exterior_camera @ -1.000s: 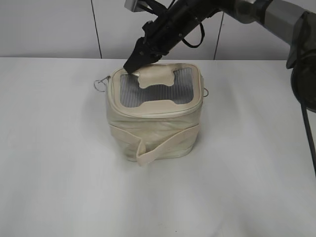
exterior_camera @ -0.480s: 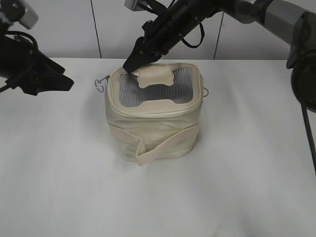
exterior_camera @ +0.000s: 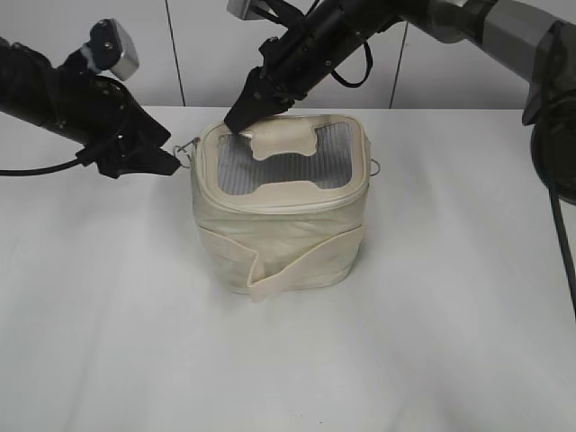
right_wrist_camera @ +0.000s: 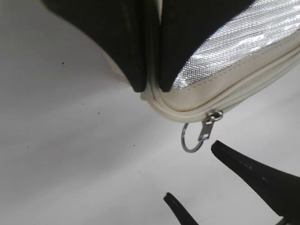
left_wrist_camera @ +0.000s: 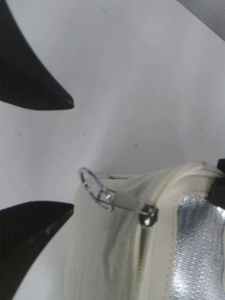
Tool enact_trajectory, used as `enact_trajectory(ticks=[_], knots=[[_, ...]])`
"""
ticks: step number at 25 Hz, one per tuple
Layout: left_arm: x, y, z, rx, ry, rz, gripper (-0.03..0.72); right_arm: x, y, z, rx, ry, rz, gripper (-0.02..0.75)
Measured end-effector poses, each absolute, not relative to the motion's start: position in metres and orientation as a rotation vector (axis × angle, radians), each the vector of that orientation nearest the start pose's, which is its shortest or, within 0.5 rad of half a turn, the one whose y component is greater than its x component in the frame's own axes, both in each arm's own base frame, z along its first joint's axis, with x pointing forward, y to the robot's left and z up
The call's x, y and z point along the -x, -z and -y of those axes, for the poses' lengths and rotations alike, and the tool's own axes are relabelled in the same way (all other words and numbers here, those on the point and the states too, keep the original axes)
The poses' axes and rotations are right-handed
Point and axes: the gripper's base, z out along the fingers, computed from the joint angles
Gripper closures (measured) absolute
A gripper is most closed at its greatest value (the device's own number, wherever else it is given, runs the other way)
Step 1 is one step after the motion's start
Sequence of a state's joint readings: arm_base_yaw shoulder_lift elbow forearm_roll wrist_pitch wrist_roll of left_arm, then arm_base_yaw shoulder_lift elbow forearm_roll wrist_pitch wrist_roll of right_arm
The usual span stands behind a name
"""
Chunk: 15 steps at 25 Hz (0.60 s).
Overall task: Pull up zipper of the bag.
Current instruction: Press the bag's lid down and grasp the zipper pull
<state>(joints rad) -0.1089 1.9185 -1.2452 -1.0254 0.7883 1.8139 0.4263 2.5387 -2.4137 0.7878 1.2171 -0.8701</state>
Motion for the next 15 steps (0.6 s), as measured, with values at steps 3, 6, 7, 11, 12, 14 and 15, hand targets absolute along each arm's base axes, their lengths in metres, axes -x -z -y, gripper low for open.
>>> enact_trajectory(ticks=[3, 6, 7, 11, 12, 14, 15], knots=[[-0.384, -0.186, 0.112, -1.424, 0.494, -1.931, 0.220, -0.462, -0.202, -0.276, 1.355, -0.925, -2.130, 0.684], [-0.386, -0.181, 0.125, -1.454, 0.498, -1.915, 0.221, -0.462, -0.202, -0.276, 1.355, -0.926, -2.130, 0.684], [-0.387, -0.181, 0.126, -1.458, 0.485, -1.914, 0.228, -0.462, -0.202, -0.276, 1.355, -0.926, -2.130, 0.684], [-0.386, -0.180, 0.131, -1.517, 0.418, -1.896, 0.406, -0.462, -0.202, -0.276, 1.355, -0.926, -2.130, 0.684], [-0.385, -0.179, 0.133, -1.551, 0.407, -1.888, 0.500, -0.462, -0.203, -0.276, 1.354, -0.926, -2.130, 0.684], [-0.381, -0.177, 0.135, -1.617, 0.402, -1.875, 0.634, -0.462, -0.203, -0.276, 1.353, -0.927, -2.131, 0.684], [-0.380, -0.176, 0.136, -1.637, 0.411, -1.880, 0.669, -0.462, -0.203, -0.276, 1.352, -0.927, -2.132, 0.685]])
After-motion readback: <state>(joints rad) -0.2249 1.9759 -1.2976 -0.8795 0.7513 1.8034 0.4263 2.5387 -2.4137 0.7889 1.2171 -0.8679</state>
